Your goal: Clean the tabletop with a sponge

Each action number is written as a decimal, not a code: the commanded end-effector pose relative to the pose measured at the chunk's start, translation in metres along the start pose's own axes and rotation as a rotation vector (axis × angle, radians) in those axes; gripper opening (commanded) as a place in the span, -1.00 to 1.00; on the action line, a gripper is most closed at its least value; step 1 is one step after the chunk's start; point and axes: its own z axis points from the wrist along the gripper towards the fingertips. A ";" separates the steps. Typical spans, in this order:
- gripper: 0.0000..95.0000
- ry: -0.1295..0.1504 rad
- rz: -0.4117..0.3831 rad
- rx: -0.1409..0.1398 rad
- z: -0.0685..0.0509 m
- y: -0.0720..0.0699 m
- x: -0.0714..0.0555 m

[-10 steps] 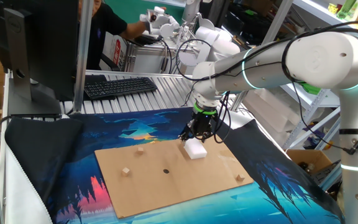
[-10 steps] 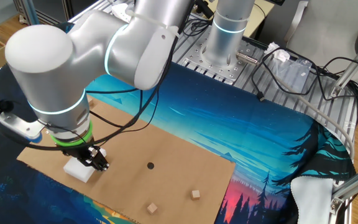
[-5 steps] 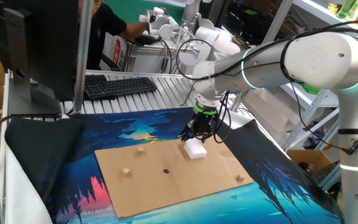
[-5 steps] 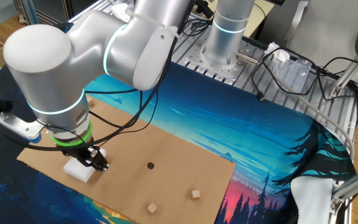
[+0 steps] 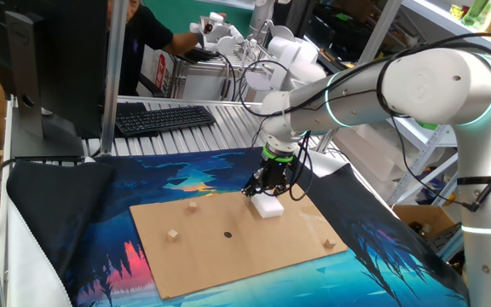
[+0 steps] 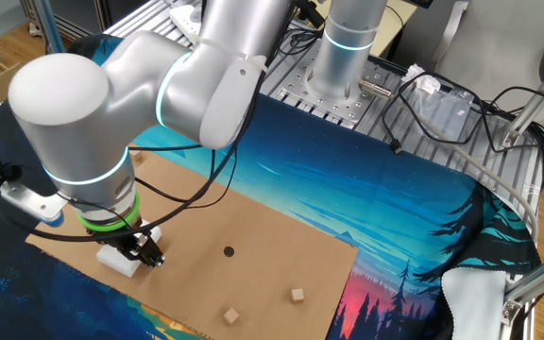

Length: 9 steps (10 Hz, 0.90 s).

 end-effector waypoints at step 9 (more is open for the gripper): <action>-1.00 -0.005 -0.069 -0.008 0.000 -0.002 0.001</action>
